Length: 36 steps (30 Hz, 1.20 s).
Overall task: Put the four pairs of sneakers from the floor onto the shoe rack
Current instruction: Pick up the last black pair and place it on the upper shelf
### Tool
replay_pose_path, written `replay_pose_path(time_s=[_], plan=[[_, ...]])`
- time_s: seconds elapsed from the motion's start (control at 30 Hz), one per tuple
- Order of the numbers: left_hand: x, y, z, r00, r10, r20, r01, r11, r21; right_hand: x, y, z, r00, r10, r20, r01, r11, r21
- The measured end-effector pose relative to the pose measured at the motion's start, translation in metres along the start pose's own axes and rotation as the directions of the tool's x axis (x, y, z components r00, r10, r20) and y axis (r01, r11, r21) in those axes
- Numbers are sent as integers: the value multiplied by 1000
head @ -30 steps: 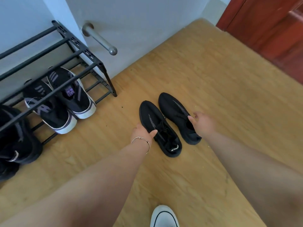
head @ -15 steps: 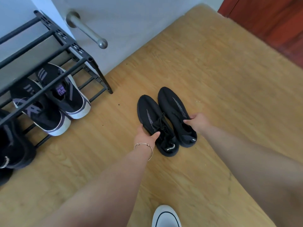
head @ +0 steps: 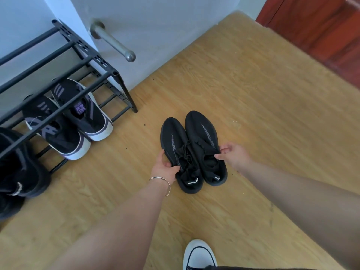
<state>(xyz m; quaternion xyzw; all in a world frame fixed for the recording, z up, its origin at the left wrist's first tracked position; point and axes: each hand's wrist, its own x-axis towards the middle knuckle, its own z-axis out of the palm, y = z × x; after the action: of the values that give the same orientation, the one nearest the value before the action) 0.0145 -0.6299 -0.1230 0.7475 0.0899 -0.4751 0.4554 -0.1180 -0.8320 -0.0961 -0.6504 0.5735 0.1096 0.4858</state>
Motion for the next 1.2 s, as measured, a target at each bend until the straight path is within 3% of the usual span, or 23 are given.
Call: replay_pose_path(time_s=[0.5,1.2], plan=[[-76,31,-80,991,133,23,-132,990,-41,-106,-50,3,990,-137,-12,138,985,106],[-166,86,-319,947,262,-186,-302,923,-237,-237,-269,117,893,-422,156,432,901,-38]])
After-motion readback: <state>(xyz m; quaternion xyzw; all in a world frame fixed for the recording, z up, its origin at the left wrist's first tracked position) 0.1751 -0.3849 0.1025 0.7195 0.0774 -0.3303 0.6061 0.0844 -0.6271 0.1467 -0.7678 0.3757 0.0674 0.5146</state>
